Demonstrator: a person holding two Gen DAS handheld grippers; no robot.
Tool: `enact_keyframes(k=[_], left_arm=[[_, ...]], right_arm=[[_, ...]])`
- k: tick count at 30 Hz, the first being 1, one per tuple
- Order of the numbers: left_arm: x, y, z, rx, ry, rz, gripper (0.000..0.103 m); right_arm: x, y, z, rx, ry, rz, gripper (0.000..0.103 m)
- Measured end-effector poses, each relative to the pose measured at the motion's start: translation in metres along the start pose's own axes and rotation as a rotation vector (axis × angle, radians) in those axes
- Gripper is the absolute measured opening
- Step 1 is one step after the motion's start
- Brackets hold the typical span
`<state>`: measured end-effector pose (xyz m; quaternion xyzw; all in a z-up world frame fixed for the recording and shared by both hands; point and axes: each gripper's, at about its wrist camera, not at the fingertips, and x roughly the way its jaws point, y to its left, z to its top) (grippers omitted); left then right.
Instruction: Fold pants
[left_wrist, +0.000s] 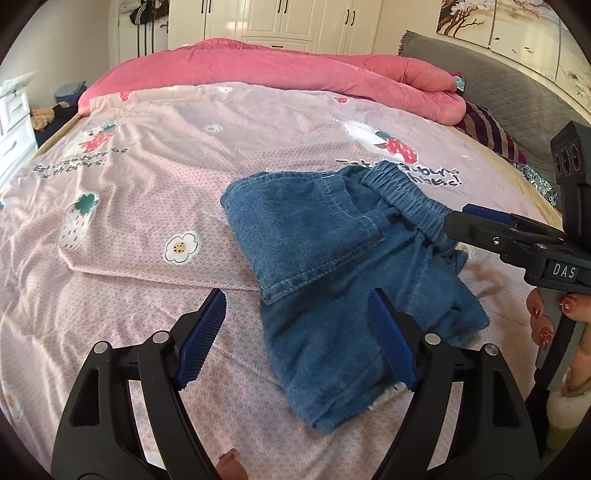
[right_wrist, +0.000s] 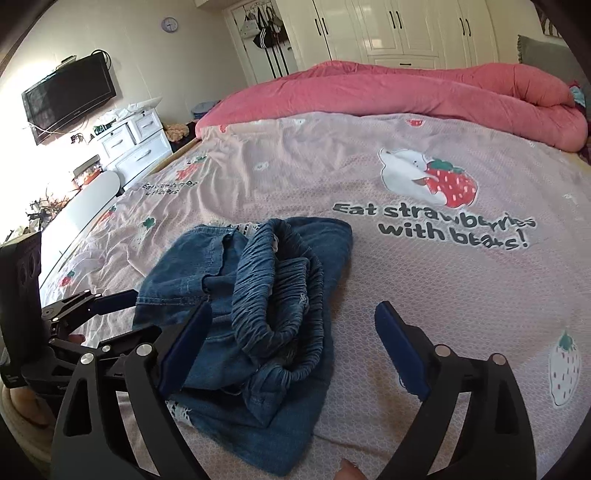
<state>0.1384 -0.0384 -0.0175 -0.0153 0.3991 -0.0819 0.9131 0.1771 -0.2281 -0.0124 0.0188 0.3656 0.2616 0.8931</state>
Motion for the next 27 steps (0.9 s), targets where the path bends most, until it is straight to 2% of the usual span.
enact_keyframes(k=[4, 13, 27], left_arm=[[-0.008, -0.003, -0.001, -0.004, -0.009, 0.006, 0.076], [-0.03, -0.006, -0.005, -0.016, -0.036, 0.022, 0.093], [-0.072, -0.016, -0.04, -0.037, -0.061, 0.024, 0.094]], right_arm=[[-0.008, 0.003, -0.002, -0.004, -0.012, -0.014, 0.092], [-0.031, 0.009, -0.009, -0.012, -0.051, -0.043, 0.096], [-0.08, 0.033, -0.037, -0.039, -0.101, -0.113, 0.098]])
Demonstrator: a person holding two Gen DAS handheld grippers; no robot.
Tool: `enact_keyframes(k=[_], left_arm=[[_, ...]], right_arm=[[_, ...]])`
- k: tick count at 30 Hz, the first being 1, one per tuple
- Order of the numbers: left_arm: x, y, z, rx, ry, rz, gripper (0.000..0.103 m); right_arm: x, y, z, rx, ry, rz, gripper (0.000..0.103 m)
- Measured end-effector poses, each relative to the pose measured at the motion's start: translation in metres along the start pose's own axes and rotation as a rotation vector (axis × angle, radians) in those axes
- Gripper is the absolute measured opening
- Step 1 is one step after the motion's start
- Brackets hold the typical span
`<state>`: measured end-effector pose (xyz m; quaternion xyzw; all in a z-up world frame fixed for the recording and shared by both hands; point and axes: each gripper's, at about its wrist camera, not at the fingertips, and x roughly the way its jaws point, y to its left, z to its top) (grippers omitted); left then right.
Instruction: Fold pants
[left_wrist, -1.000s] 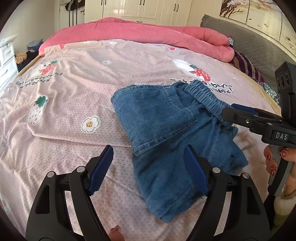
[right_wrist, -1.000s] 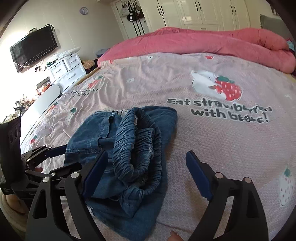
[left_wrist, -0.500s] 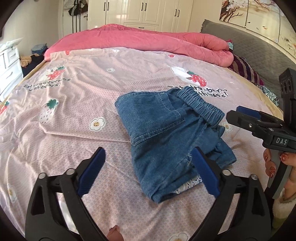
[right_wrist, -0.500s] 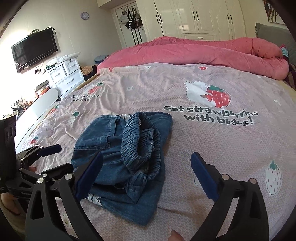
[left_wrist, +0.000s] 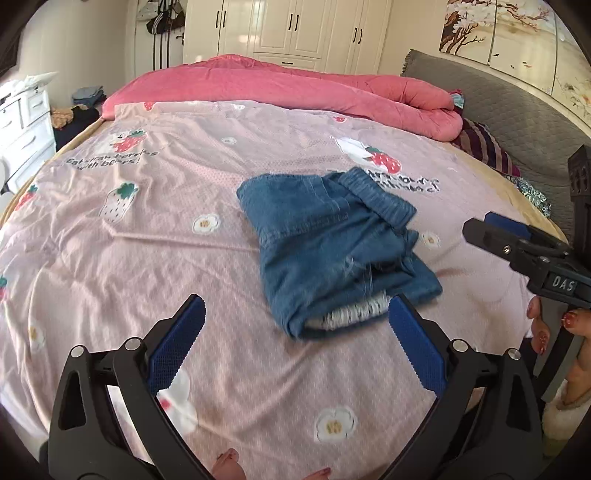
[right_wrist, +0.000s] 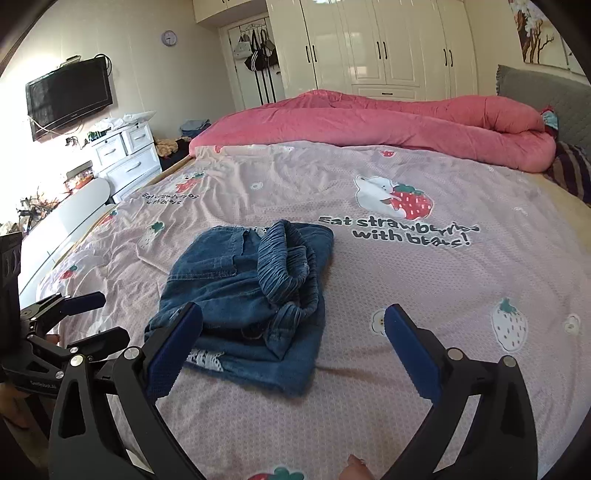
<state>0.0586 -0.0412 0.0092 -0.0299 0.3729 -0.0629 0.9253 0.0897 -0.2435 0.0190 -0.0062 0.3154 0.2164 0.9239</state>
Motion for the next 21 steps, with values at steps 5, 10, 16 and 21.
enact_keyframes(k=[5, 10, 16, 21], left_arm=[[-0.008, -0.001, -0.018, -0.02, 0.016, 0.017, 0.094], [-0.012, 0.001, -0.036, -0.052, 0.026, 0.012, 0.094], [-0.017, 0.0, -0.05, -0.052, 0.034, 0.014, 0.094], [-0.022, -0.001, -0.057, -0.052, 0.022, 0.024, 0.094]], right_arm=[[-0.012, 0.012, -0.017, -0.035, 0.004, -0.038, 0.098], [-0.016, 0.012, -0.036, 0.018, 0.008, -0.041, 0.098], [-0.014, 0.014, -0.055, 0.015, 0.028, -0.077, 0.098], [-0.019, 0.012, -0.065, 0.038, 0.019, -0.087, 0.098]])
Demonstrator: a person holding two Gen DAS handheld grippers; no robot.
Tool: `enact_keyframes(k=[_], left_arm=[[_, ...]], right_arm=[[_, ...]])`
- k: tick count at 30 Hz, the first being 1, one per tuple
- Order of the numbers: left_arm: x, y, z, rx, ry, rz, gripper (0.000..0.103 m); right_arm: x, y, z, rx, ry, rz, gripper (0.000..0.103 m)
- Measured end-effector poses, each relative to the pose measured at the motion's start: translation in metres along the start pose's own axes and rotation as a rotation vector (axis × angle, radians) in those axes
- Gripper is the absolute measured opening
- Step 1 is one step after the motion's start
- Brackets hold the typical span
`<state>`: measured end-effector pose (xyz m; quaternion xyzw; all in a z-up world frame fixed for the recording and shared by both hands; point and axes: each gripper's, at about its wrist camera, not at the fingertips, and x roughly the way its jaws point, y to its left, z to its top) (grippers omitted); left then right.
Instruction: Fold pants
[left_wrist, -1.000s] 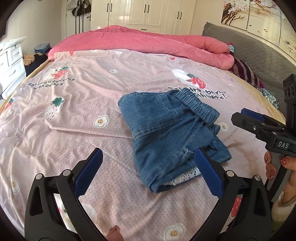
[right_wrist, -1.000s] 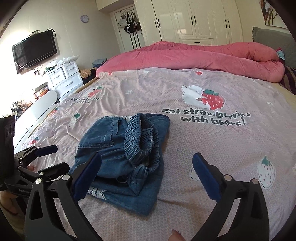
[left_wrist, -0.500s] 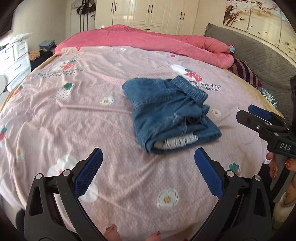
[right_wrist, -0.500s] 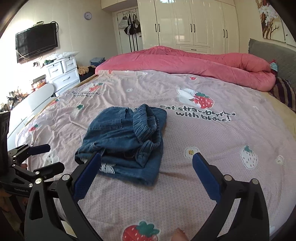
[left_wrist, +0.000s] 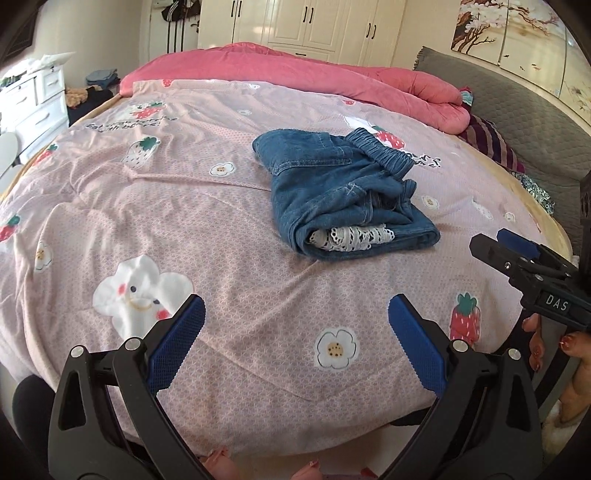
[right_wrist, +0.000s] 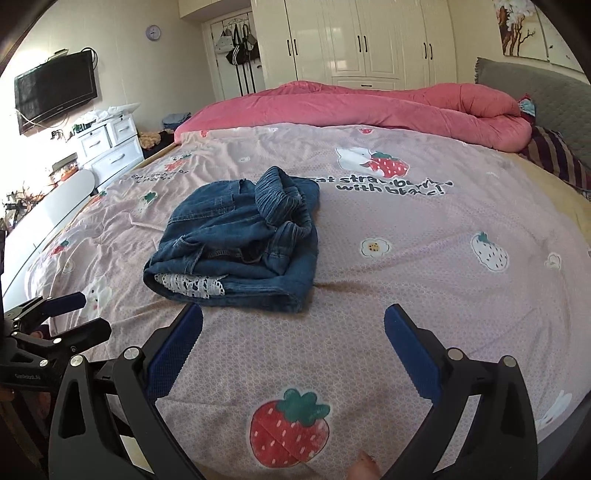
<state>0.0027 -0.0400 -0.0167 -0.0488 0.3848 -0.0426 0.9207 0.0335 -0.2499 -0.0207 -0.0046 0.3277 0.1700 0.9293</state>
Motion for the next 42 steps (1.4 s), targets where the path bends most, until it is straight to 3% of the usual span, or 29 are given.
enact_keyframes(k=[18, 42], left_arm=[[0.003, 0.004, -0.008, -0.017, -0.001, 0.015, 0.094], [0.003, 0.005, -0.007, -0.023, 0.002, 0.024, 0.094]], right_arm=[[0.015, 0.005, -0.015, -0.036, 0.043, 0.015, 0.098], [0.012, 0.004, -0.015, -0.047, 0.021, -0.021, 0.098]])
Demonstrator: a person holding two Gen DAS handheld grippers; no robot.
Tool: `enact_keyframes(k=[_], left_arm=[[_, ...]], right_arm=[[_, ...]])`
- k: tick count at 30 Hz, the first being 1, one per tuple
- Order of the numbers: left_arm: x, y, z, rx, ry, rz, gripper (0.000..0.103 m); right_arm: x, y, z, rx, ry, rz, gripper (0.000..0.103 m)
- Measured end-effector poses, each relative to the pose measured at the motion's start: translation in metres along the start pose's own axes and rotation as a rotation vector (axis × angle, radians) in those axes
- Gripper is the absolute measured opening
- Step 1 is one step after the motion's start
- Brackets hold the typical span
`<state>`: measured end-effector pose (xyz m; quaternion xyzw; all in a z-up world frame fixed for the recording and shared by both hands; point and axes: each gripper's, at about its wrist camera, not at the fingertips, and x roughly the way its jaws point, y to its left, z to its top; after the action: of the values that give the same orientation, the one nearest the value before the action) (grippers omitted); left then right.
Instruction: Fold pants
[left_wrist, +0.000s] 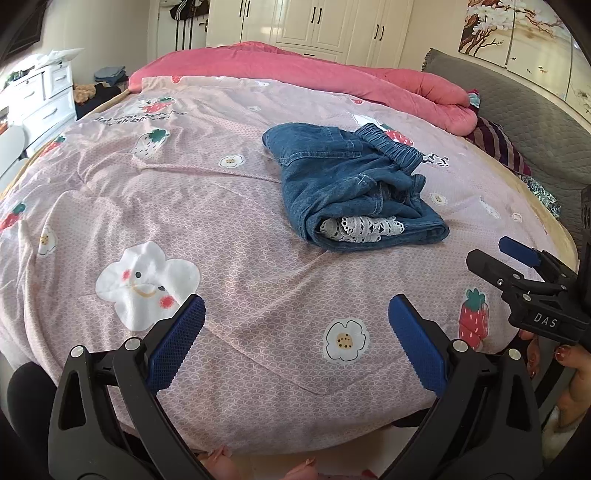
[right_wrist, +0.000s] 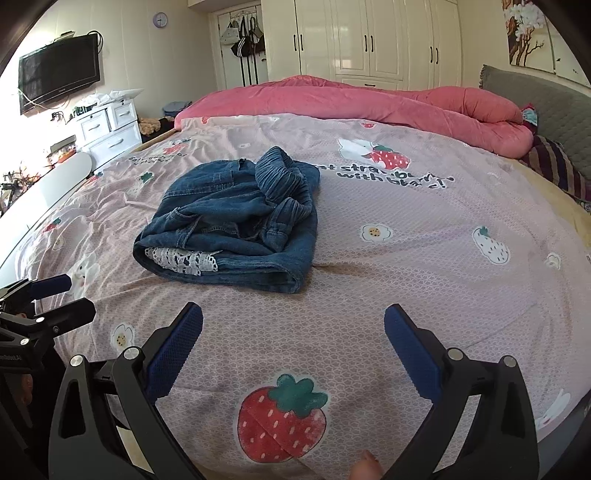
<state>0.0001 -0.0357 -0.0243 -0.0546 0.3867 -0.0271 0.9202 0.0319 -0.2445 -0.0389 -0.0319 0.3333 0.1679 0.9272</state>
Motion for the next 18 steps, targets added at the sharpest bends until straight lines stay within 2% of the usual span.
enact_keyframes(k=[18], left_arm=[[-0.0018, 0.0, -0.0001, -0.001, -0.003, 0.014, 0.094]], right_arm=[[0.0007, -0.0027, 0.0001, 0.012, 0.008, 0.004, 0.098]])
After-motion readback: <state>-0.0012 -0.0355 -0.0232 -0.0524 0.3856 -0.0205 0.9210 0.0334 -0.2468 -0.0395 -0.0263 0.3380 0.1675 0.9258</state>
